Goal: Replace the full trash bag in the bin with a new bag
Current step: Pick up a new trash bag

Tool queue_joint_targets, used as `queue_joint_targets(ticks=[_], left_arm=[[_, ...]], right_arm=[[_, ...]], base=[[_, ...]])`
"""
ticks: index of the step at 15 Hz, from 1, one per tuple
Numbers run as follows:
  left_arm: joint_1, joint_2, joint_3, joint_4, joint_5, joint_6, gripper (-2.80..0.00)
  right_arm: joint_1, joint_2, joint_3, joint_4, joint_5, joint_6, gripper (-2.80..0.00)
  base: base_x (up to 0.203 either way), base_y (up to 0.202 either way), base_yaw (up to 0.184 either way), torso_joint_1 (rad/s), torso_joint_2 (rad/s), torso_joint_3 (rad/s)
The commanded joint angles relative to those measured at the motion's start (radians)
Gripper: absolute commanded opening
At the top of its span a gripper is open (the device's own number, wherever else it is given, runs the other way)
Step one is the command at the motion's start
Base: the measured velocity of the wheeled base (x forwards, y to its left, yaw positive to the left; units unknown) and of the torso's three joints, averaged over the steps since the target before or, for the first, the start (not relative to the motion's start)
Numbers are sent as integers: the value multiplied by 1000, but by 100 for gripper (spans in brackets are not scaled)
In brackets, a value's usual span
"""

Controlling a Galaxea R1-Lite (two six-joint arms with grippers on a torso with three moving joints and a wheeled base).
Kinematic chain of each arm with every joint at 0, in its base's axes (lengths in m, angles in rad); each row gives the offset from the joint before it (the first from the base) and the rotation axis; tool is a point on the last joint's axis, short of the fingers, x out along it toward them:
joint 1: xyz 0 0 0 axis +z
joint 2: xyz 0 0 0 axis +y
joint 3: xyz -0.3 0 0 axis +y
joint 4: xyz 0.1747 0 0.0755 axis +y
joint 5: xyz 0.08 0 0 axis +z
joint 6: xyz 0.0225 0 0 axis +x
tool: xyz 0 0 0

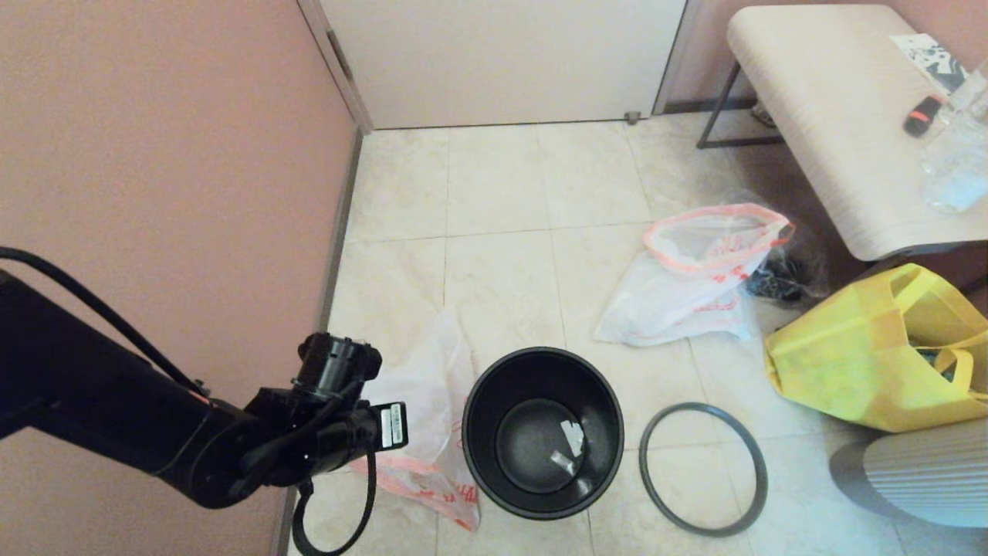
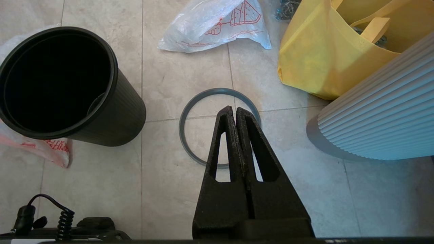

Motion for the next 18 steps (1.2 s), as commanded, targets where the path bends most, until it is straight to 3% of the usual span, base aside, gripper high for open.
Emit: queue_joint_targets(ticks=[1, 2, 7, 12, 13, 15, 18], left_arm=[[-15, 55, 30, -21, 3, -27, -280], [-12, 95, 32, -55, 8, -51, 0], [28, 262, 37, -208, 98, -82, 0], [99, 342, 22, -210, 97, -88, 0], [106, 356, 28, -210, 96, -118, 0], [96, 360, 51, -211, 93, -163, 0], [96, 394, 15, -286, 72, -173, 0]], right_arm=[[0, 3, 0, 0, 0, 0, -280], [0, 3, 0, 0, 0, 0, -280], [0, 3, 0, 0, 0, 0, -280], [0, 3, 0, 0, 0, 0, -280], [0, 3, 0, 0, 0, 0, -280], [0, 3, 0, 0, 0, 0, -280], [0, 3, 0, 0, 0, 0, -280]], base=[[0, 0, 0, 0, 0, 0], [0, 0, 0, 0, 0, 0], [0, 0, 0, 0, 0, 0], [0, 0, 0, 0, 0, 0], [0, 0, 0, 0, 0, 0], [0, 0, 0, 0, 0, 0], [0, 0, 0, 0, 0, 0]])
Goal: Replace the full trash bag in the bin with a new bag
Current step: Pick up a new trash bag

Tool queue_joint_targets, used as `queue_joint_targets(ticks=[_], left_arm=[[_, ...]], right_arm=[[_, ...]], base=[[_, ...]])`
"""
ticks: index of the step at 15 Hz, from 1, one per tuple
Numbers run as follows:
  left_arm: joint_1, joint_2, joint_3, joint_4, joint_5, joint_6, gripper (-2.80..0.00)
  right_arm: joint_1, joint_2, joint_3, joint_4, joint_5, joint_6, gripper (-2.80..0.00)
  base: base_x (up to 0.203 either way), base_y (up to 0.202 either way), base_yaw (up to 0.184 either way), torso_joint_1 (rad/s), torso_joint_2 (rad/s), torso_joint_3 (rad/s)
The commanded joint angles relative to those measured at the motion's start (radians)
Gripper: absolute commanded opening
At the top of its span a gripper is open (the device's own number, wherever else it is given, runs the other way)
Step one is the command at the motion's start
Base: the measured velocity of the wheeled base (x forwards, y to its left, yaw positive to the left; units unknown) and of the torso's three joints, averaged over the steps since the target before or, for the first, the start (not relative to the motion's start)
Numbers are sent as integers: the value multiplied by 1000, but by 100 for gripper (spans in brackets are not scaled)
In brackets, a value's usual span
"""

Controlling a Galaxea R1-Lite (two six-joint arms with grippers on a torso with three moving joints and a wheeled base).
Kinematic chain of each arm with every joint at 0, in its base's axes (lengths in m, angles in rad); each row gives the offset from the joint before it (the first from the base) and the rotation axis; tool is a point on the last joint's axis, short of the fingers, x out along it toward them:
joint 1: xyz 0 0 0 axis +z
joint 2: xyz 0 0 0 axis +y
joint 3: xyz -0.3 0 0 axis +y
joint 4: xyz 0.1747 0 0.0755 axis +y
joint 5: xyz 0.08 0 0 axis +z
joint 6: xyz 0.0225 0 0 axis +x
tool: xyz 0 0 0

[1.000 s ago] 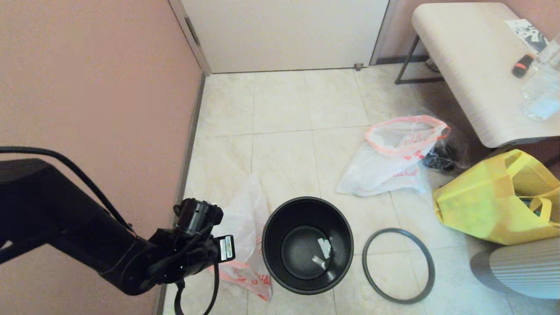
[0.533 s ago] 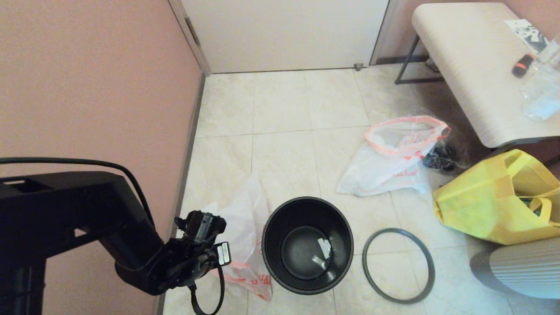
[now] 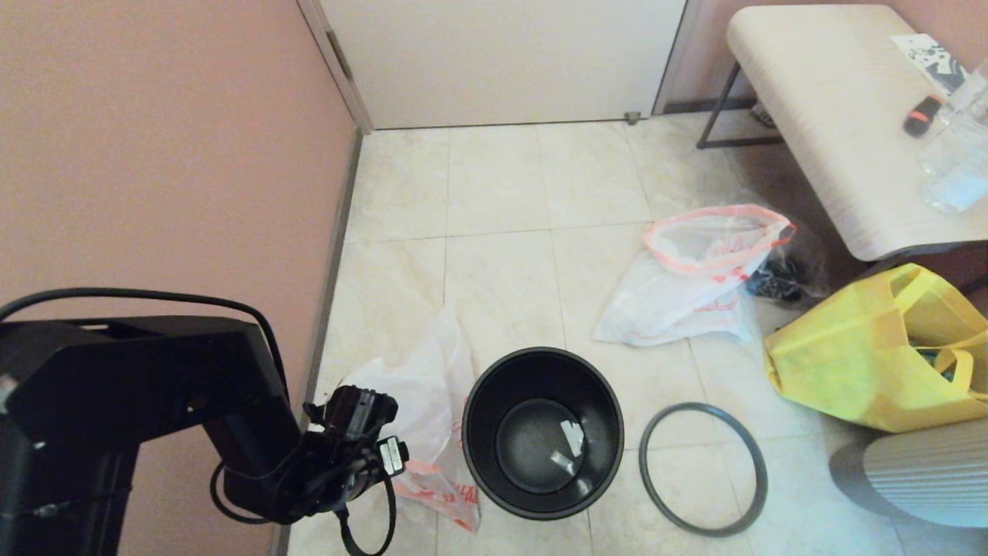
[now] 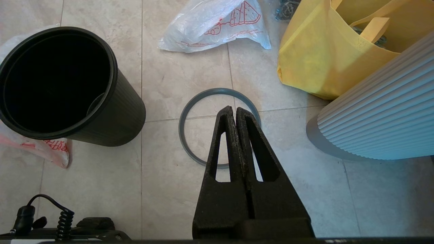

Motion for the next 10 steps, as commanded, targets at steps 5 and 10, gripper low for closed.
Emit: queue_joint_targets(ticks=[5, 10], left_arm=[[13, 124, -140, -31, 5, 37, 0], [14, 160, -210, -42, 4, 94, -280]], right_arm=[[0, 2, 0, 0, 0, 0, -280], [0, 2, 0, 0, 0, 0, -280]], base=[[0, 0, 0, 0, 0, 0], [0, 0, 0, 0, 0, 0]])
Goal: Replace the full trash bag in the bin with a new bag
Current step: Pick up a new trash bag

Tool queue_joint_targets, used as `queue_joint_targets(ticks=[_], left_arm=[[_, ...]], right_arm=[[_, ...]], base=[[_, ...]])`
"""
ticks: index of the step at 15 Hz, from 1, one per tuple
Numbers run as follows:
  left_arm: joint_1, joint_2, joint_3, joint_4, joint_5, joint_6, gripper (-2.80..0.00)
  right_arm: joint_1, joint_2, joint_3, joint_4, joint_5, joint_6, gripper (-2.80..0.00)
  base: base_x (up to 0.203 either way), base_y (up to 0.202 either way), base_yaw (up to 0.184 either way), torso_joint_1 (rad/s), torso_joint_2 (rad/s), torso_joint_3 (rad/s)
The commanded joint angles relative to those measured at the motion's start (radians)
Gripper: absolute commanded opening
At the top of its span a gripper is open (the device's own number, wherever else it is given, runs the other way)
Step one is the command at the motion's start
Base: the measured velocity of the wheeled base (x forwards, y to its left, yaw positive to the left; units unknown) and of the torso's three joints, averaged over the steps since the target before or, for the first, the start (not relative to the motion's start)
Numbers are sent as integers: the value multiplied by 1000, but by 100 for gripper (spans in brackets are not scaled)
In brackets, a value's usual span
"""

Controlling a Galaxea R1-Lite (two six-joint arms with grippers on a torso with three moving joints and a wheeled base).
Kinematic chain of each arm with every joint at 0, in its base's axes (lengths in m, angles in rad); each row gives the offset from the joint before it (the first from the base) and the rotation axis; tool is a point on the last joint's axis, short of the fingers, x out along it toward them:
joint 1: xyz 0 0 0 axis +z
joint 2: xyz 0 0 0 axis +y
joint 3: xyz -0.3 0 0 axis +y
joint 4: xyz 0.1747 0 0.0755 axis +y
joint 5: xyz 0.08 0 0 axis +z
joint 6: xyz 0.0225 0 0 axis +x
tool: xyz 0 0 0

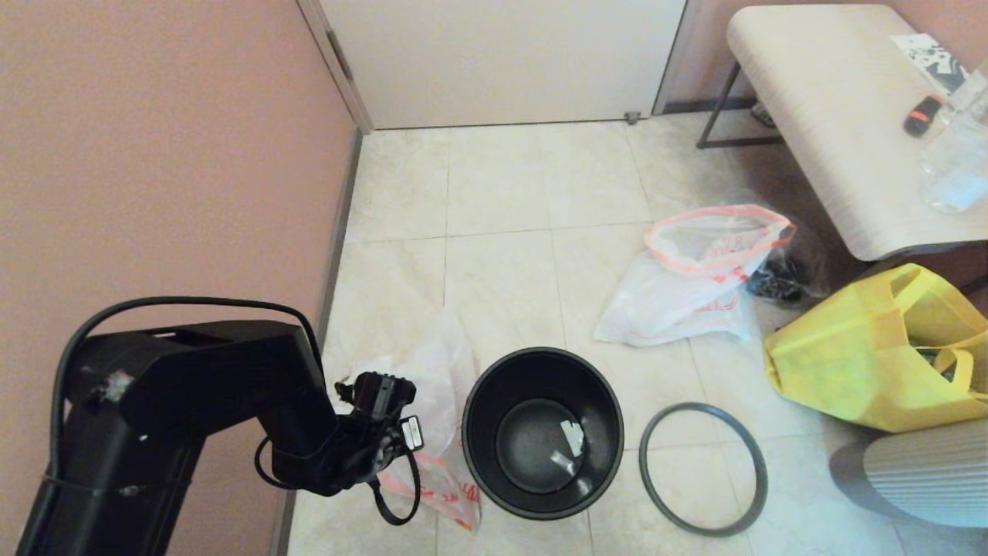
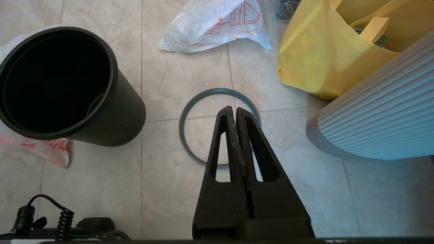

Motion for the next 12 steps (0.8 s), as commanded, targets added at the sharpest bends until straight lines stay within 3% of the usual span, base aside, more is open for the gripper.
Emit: queue_joint_targets(ticks=[1, 7, 12], left_arm=[[0, 17, -9, -20, 2, 2, -280], [5, -13, -8, -45, -2, 18, -280], [-13, -336, 156, -18, 0, 43, -280]], right_arm=[[0, 2, 0, 0, 0, 0, -280], [0, 2, 0, 0, 0, 0, -280], [0, 2, 0, 0, 0, 0, -280]], base=[[0, 0, 0, 0, 0, 0], [0, 0, 0, 0, 0, 0], [0, 0, 0, 0, 0, 0]])
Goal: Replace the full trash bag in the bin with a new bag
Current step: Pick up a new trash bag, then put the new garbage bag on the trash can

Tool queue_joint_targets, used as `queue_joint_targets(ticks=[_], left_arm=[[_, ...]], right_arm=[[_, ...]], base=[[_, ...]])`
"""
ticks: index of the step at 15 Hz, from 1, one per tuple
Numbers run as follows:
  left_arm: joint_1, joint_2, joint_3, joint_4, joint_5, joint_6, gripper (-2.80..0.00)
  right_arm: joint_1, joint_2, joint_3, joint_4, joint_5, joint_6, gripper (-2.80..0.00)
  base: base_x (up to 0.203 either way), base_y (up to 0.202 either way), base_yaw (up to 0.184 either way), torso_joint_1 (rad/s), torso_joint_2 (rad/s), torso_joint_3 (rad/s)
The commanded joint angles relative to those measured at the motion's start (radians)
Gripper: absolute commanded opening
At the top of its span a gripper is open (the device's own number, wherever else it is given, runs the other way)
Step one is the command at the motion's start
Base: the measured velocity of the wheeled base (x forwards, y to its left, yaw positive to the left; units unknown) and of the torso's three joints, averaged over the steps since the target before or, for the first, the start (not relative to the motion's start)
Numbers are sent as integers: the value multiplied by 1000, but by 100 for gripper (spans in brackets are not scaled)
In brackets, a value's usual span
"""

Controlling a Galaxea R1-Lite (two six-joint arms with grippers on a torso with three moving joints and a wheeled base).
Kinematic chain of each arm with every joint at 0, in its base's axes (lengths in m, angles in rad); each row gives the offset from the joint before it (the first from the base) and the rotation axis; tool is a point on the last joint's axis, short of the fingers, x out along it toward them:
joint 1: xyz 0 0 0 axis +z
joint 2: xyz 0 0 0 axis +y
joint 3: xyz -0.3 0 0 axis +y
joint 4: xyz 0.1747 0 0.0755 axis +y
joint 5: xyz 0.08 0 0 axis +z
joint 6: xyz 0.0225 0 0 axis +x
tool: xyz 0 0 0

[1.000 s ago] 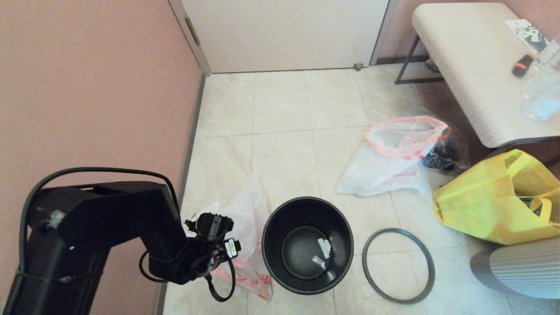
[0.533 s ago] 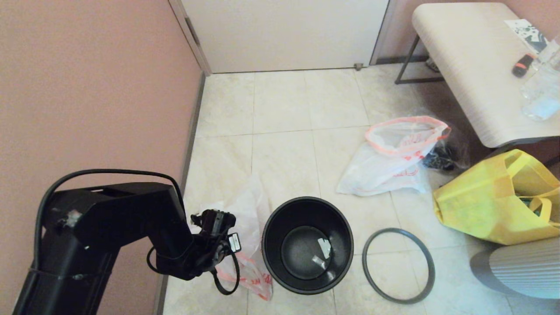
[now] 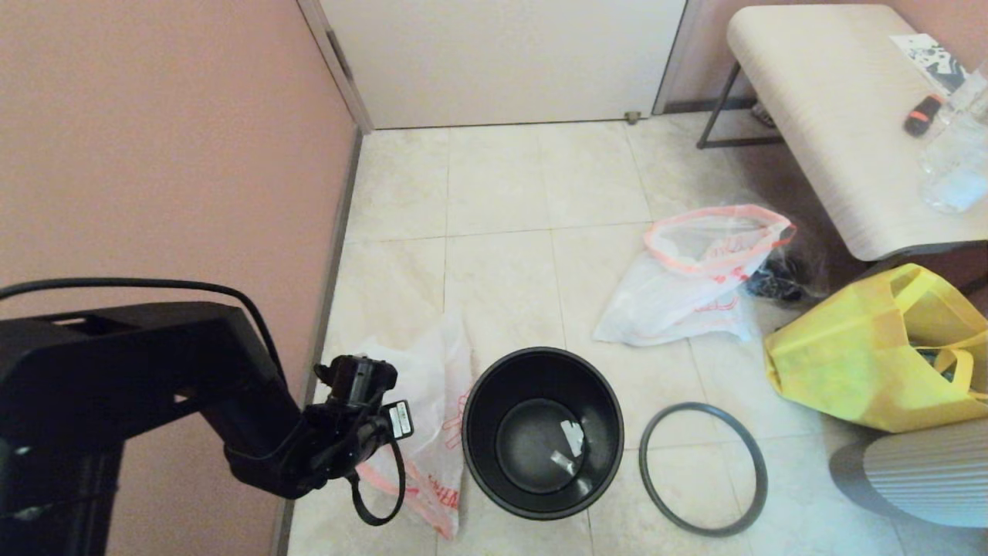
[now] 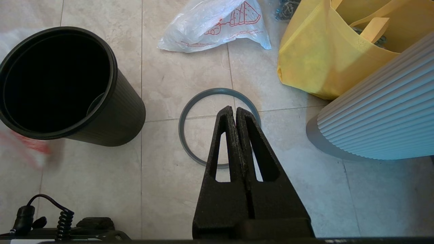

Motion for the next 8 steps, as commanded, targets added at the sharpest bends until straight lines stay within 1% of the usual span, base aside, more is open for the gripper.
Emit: queue_joint_targets(ticks=[1, 2, 3, 5, 6, 7, 8], left_arm=[[-20, -219, 67, 43, 5, 6, -280], [-42, -308, 91, 139, 13, 10, -280], [-67, -391, 103, 265, 21, 8, -280], [-113, -563, 93, 515, 31, -1, -280], [-135, -643, 65, 647, 33, -4, -280], [-167, -721, 7, 838, 34, -13, -280], [-201, -771, -75, 989, 34, -35, -280]], right_arm=[[1, 2, 0, 0, 0, 0, -280], [1, 2, 0, 0, 0, 0, -280], [1, 2, 0, 0, 0, -1, -280], [1, 2, 0, 0, 0, 0, -280], [1, 2, 0, 0, 0, 0, -280], [1, 2, 0, 0, 0, 0, -280], [1, 2, 0, 0, 0, 0, -280]], base=[[0, 0, 0, 0, 0, 0], [0, 0, 0, 0, 0, 0], [0, 0, 0, 0, 0, 0], [0, 0, 0, 0, 0, 0], [0, 0, 0, 0, 0, 0], [0, 0, 0, 0, 0, 0], [0, 0, 0, 0, 0, 0]])
